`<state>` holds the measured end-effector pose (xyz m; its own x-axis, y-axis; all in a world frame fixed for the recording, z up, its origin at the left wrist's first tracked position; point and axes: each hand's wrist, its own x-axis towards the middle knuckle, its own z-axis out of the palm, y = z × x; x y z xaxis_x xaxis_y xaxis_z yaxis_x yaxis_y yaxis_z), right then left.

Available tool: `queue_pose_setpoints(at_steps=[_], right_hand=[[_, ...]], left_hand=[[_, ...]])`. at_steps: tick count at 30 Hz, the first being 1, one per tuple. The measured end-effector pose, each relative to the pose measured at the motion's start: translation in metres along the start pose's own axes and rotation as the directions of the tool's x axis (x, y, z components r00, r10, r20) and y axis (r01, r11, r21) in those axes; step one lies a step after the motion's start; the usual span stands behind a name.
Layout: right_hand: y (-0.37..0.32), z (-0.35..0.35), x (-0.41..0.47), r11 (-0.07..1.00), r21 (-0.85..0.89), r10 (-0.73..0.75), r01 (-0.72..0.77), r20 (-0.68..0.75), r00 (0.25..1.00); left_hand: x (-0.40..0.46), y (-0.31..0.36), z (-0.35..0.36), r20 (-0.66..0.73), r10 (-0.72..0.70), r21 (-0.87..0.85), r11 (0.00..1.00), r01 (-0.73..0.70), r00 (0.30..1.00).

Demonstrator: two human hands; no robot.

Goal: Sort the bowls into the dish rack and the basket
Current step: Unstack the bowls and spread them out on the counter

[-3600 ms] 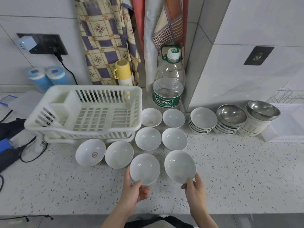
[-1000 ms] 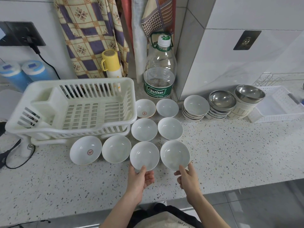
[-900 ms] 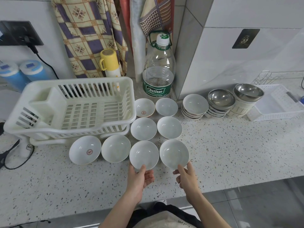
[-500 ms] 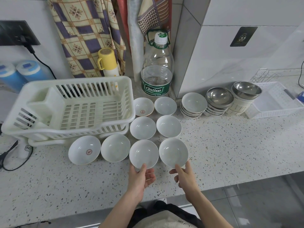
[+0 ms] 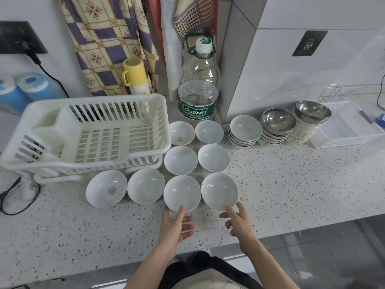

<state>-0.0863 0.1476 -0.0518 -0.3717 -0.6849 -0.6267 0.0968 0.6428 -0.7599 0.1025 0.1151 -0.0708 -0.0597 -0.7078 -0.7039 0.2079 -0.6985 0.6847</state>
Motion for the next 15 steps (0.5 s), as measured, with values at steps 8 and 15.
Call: queue_pose_setpoints(at_steps=[8,15], right_hand=[[-0.004,-0.016,0.002,0.996,0.087,0.016,-0.007,-0.093,0.996],[-0.017,-0.048,0.025,0.985,0.161,-0.026,0.058,-0.194,0.981]], left_hand=[[-0.023,-0.002,-0.007,0.012,-0.104,0.198,0.975,0.099,0.995],[-0.032,0.008,0.027,0.107,-0.100,0.289,0.955,0.065,0.989]])
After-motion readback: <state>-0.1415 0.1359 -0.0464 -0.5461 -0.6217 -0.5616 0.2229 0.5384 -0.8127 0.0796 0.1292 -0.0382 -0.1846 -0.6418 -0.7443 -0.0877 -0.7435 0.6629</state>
